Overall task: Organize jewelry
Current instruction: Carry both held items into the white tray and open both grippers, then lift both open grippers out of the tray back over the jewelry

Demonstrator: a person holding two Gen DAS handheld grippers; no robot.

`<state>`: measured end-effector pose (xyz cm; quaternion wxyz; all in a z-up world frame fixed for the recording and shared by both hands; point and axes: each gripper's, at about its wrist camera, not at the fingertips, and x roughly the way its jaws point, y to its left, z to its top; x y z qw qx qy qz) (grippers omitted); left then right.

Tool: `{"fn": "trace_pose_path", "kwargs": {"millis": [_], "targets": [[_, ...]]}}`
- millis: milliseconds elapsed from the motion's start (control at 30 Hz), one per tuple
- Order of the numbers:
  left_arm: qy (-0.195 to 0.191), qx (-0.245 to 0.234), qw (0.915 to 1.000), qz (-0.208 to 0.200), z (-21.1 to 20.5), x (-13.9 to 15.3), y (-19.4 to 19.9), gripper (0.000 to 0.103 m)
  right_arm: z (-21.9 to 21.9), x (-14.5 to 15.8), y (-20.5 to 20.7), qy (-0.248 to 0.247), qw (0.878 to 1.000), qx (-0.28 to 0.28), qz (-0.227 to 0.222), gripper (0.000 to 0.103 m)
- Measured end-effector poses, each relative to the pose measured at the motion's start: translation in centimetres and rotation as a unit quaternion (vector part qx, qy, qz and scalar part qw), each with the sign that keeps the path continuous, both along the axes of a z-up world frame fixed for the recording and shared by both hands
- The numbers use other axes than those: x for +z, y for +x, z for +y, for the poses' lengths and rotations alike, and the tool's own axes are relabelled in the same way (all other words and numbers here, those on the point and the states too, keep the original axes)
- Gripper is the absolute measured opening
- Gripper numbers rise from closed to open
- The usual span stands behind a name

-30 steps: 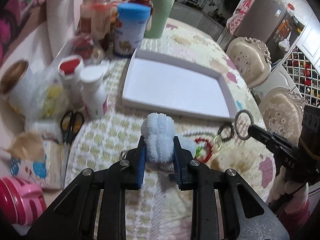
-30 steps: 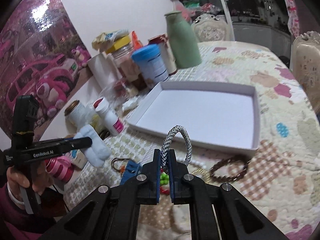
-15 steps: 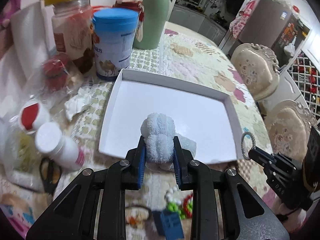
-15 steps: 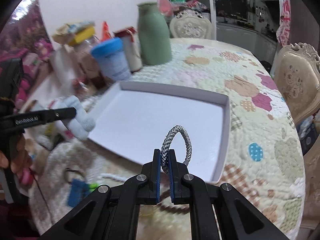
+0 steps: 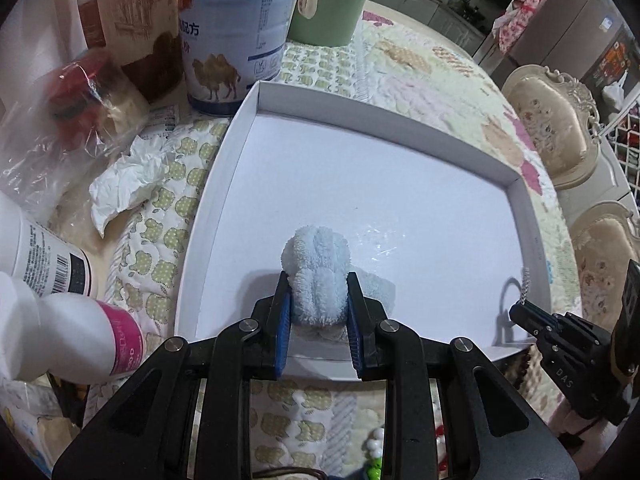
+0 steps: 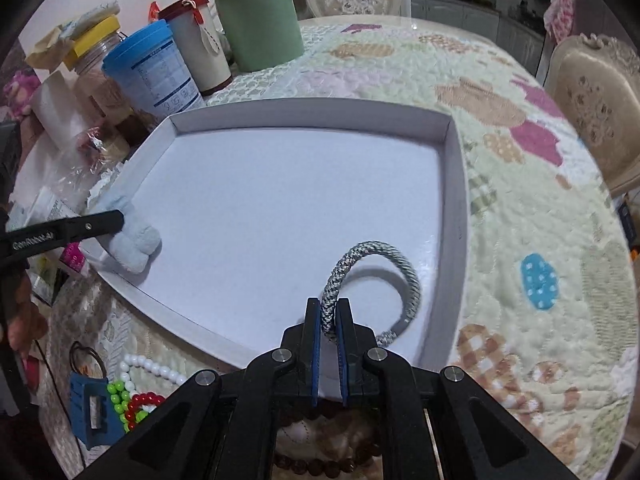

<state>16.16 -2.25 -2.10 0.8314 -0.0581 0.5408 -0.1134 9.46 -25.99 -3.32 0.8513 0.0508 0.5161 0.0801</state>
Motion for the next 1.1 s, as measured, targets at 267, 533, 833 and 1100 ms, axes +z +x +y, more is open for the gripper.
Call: {"fn": "trace_pose_path", "kwargs": {"millis": [267,533,833,1100], "targets": [[0.018,-0.003,0.9998,-0.004,-0.4,-0.2,0.0,0.042,0.0,-0.4,-0.1,0.045,0.999,0.004,-0.011,0.035],[0.012,0.006,0.9997,-0.018,0.1,1.6,-1.1,0.055,-0.8,2.5,-1.6,0.081,0.996,-0.023,-0.039,0.041],[0.031,0.007,0.9980,-0.054,0.6,4.1,-4.3,0.055,0.2,6.0,-5.0,0.074,0.994,-0.037,-0.070,0.041],[0.056,0.008,0.9953,-0.079,0.6,5.4,-8.2,0.055,0.9,7.4,-8.6,0.077,0.992,-0.051,-0.083,0.041]]}}
